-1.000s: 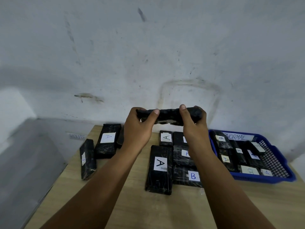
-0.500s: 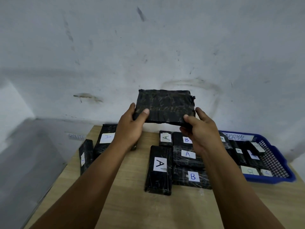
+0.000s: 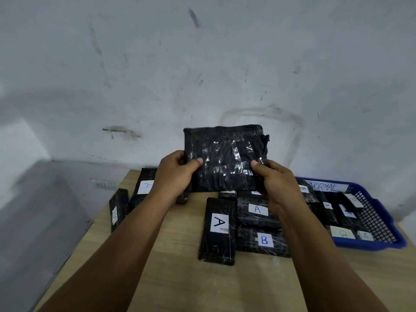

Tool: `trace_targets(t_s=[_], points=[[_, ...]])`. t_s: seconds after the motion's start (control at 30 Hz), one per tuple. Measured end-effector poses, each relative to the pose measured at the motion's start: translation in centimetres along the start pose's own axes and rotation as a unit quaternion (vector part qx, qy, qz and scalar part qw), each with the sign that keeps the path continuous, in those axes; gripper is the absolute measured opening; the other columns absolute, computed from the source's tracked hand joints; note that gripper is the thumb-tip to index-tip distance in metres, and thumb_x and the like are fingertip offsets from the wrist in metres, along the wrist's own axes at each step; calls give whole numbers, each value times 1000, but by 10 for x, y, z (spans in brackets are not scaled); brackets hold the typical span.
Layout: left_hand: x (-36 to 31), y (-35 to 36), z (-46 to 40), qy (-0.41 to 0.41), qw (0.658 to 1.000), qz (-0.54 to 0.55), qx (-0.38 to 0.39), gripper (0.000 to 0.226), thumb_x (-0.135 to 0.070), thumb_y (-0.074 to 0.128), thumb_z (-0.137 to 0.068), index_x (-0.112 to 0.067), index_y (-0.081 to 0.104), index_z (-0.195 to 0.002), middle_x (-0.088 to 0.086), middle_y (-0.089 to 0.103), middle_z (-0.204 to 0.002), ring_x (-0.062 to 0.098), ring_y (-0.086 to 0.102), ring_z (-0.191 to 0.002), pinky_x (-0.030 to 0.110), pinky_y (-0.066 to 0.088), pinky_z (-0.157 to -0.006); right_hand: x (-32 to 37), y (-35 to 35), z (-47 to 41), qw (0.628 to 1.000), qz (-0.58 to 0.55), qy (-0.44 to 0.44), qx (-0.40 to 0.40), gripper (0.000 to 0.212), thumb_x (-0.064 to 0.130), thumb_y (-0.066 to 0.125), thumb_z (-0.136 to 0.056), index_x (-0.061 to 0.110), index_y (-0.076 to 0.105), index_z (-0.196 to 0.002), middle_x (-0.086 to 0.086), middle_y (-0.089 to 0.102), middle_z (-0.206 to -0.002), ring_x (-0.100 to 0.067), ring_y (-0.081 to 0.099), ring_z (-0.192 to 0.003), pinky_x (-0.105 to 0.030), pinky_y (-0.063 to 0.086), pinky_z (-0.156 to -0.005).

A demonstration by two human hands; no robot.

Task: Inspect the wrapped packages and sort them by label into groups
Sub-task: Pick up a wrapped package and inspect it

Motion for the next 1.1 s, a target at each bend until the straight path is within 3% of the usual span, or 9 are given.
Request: trace_targets(t_s=[0.17,0.33,0.5,0.67,0.73,0.8,0.9,1.0,1.1], points=[[0,-8,-7,-8,997,49,-54,6,-18,75,-92,-23,74,-96,-4,79,-94,14,76,-89,28,59,-76,-6,2,3,998,37,11,45,15,18,75,-95,9,78,-106,-10,81,-97,-28,79,-95,-46,62,-93],[1,0,-2,-6,999,50,21,22,-11,73,-92,-27,72,-107,-1,80,-99,14,77,-91,38,61,-86,6,-3,4,999,37,-33,22,27,35,75,-95,22,74,-118,1,82,-96,-18,80,-87,-40,65,-79],[-1,6,4,11,998,40,45,26,-16,75,-92,-35,70,-109,-4,80,-100,13,76,-94,37,60,-89,5,-7,4,999,-5,-37,-12,14,26,73,-98,15,77,-105,-7,81,-96,-28,79,-92,-51,64,-87],[-6,-1,1,54,998,-4,-36,15,-19,73,-93,-26,72,-107,-3,76,-96,11,73,-93,30,60,-85,3,-7,9,997,38,-64,11,11,22,72,-99,24,77,-107,2,81,-100,-19,78,-97,-37,63,-84],[-9,-3,1,83,995,-24,-45,14,-14,72,-94,-22,71,-105,-2,75,-97,11,72,-94,30,59,-85,7,-7,15,995,72,-73,12,13,35,72,-98,31,77,-109,10,79,-105,-14,75,-103,-30,59,-85],[-14,-5,4,128,989,-47,-52,15,-11,72,-93,-22,69,-103,-6,74,-98,4,69,-94,26,57,-85,12,-8,22,989,130,-65,3,34,63,62,-95,41,73,-118,19,70,-116,-7,66,-110,-25,50,-91],[-18,-2,11,196,977,-75,-39,18,-7,71,-92,-22,67,-101,-10,71,-96,3,67,-95,25,56,-86,9,-12,24,987,162,17,-12,67,87,40,-88,37,69,-123,4,72,-117,-18,63,-104,-39,53,-95],[-18,4,18,227,971,-73,-7,18,-3,71,-92,-19,68,-101,-8,73,-98,8,68,-98,31,57,-91,5,-14,24,993,101,46,-30,45,67,55,-97,27,74,-105,-5,79,-89,-17,65,-73,-30,50,-63],[-13,6,23,218,975,-53,2,24,-5,73,-91,-22,72,-109,-11,75,-105,12,72,-96,35,58,-94,-2,-16,19,997,27,49,-48,21,34,64,-100,16,74,-101,-5,74,-76,-16,61,-64,-31,49,-59]])
Point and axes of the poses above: each hand's wrist, its own z-axis away from the middle knuckle, its own y-axis out of the palm, x = y × z, the point moved 6 cm from there along -z, towards the middle knuckle
